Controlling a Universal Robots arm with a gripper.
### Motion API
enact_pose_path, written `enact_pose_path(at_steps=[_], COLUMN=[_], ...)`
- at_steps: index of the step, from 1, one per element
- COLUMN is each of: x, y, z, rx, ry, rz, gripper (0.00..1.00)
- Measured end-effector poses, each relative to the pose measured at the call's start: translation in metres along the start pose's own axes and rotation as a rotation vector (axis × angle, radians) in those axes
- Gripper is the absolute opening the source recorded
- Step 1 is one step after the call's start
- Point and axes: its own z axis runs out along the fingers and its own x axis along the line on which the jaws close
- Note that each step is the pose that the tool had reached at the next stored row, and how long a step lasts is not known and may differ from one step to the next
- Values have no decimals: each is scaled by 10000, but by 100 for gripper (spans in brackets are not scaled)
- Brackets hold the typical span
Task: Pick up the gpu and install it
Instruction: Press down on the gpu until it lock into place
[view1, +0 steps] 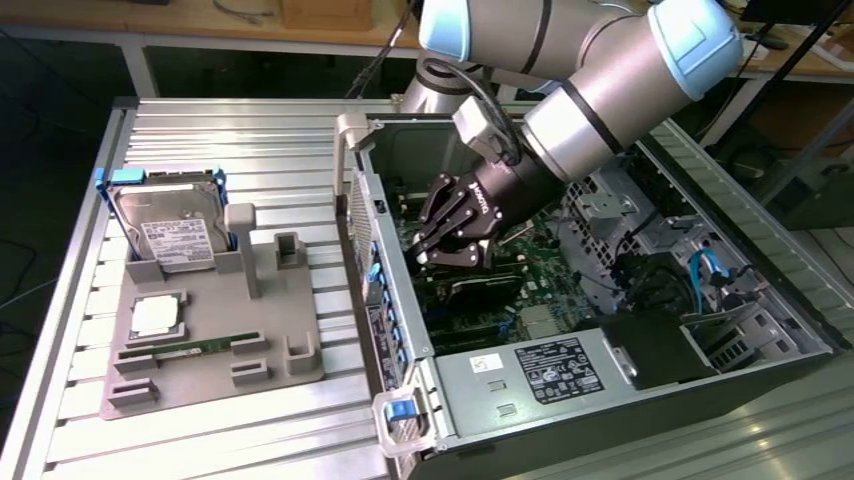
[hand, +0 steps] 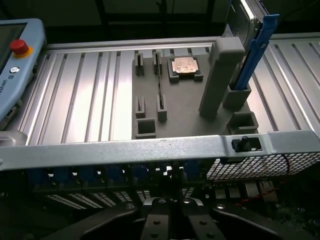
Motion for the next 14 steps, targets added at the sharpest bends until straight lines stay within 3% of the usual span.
enact_pose_path(at_steps=[2,4,7,10,11,13,14], x=[-2,-4,-13,-19,-20,-22,-23], y=[-6,-11,-12,-12,-13,-15,-18], z=[-7,-13,-13,-12,-10,-8,-5], rx=[-111,-160,-152,-147,-140,-133,-131], ry=[10,45,197,295,390,505,533], rz=[9,34,151,225,300,388,408], gripper=[11,11,11,11,11,11,11])
